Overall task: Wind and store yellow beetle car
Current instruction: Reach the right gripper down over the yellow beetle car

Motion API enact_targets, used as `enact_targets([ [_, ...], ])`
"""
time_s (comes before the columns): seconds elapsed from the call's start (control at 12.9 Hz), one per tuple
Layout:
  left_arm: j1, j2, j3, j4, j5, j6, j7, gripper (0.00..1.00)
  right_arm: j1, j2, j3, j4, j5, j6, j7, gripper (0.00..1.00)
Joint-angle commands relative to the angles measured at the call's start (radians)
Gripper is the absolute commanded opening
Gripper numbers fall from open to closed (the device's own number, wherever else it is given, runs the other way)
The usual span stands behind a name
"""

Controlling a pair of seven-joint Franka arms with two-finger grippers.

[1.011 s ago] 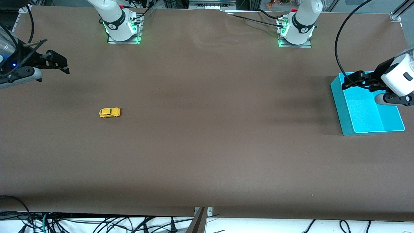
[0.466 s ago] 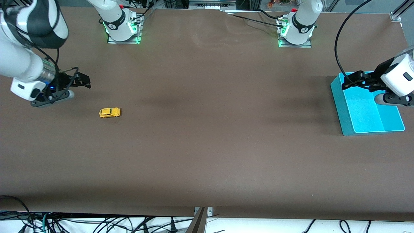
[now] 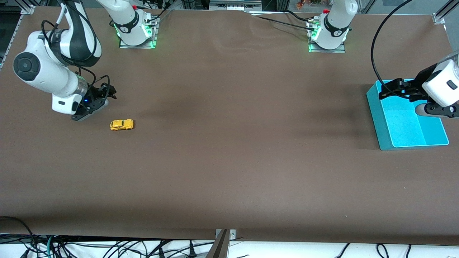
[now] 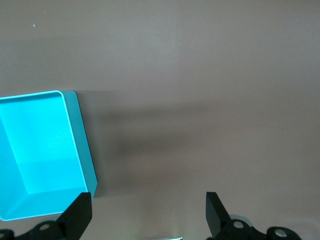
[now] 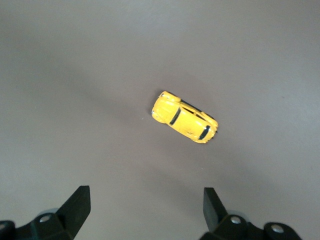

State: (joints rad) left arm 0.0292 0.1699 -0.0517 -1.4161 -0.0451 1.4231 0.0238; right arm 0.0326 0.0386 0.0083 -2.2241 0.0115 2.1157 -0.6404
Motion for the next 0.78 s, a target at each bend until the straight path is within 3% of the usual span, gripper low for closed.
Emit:
enact_targets([
  [0.0,-0.003,-0.001,0.006,0.002,-0.018,-0.004,-0.008,1.0,-0.002,0.081,-0.002,-0.014,-0.002,0.119,-0.324,1.0],
  [0.16,-0.003,-0.001,0.006,0.002,-0.018,-0.004,-0.008,1.0,-0.002,0.153,-0.004,-0.014,-0.001,0.232,-0.537,1.0],
  [0.39,-0.002,-0.001,0.006,0.002,-0.018,-0.004,-0.004,1.0,-0.002,0.228,-0.004,-0.014,-0.002,0.355,-0.704,1.0],
  [0.7,-0.002,-0.001,0.006,0.002,-0.018,-0.004,-0.004,1.0,-0.003,0.25,-0.004,-0.057,-0.001,0.42,-0.749,1.0],
])
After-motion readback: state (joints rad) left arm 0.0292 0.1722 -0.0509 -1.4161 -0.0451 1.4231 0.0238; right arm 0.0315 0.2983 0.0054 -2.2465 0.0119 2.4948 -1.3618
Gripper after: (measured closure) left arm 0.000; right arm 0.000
